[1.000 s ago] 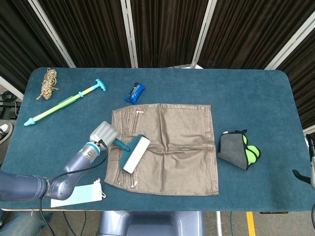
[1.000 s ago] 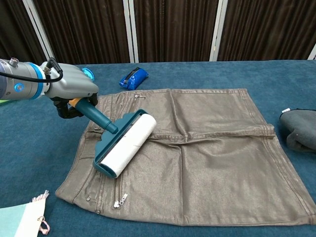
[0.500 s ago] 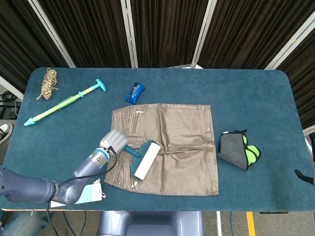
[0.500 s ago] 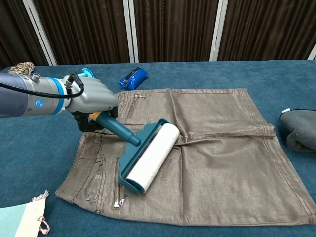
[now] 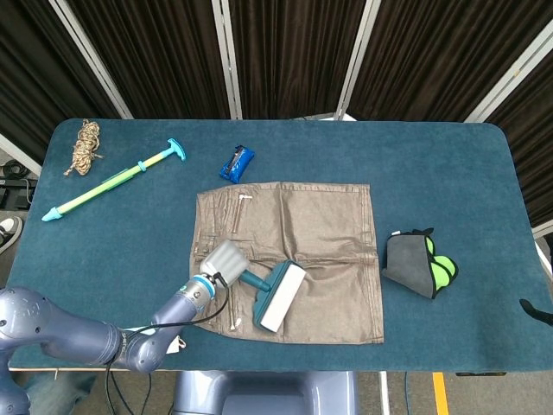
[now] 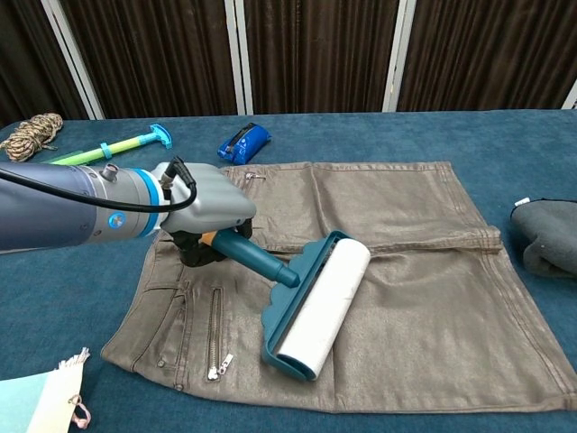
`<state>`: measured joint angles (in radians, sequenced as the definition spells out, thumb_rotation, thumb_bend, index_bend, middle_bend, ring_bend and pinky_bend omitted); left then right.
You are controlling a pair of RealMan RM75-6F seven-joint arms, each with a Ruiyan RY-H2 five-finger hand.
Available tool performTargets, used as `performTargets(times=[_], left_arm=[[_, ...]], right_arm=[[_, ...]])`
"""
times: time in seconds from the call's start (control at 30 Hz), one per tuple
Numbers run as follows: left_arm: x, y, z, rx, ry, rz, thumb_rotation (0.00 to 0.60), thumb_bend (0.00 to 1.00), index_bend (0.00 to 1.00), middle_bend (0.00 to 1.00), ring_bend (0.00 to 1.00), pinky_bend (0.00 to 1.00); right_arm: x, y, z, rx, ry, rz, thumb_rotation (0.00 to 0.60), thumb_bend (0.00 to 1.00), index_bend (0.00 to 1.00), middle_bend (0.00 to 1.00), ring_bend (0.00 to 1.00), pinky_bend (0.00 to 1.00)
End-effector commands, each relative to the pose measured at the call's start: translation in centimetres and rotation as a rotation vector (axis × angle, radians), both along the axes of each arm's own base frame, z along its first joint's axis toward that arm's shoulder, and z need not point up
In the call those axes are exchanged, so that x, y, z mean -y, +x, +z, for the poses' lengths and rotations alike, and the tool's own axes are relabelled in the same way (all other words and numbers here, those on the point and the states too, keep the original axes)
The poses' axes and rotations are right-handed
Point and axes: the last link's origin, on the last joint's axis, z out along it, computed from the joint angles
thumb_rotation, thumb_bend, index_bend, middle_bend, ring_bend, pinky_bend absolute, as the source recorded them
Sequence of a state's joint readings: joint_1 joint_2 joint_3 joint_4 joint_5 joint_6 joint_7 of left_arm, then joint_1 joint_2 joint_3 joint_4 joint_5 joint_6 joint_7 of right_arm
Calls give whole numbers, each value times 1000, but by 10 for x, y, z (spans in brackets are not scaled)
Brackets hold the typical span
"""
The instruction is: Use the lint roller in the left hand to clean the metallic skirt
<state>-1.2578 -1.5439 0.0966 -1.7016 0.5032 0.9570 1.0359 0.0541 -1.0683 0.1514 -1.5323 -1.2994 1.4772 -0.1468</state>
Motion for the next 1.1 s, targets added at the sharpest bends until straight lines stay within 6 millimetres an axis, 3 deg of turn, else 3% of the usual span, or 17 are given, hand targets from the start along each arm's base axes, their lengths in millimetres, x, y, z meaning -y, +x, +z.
performTargets(times=[0.03, 0.33, 0.73, 1.1], left_arm=[[-5, -6, 6, -6, 20, 16, 600, 1000, 855, 658, 515, 604], [-26, -43, 48, -28, 122, 99, 600, 1000, 860, 663, 521, 611], [-47, -134, 123, -52, 278, 290, 600, 1000, 861, 663, 521, 611], [-47, -196, 156, -22, 348, 406, 600, 1000, 860, 663, 521, 610]], right_arm=[[0, 0, -1, 0, 2, 0, 600, 0, 0, 0, 0, 0], [0, 2, -4, -6, 13, 7, 600, 0, 0, 0, 0, 0], [-1, 10, -11, -17, 35, 31, 600, 0, 0, 0, 0, 0], [-2, 15, -16, -21, 51, 49, 600, 0, 0, 0, 0, 0]])
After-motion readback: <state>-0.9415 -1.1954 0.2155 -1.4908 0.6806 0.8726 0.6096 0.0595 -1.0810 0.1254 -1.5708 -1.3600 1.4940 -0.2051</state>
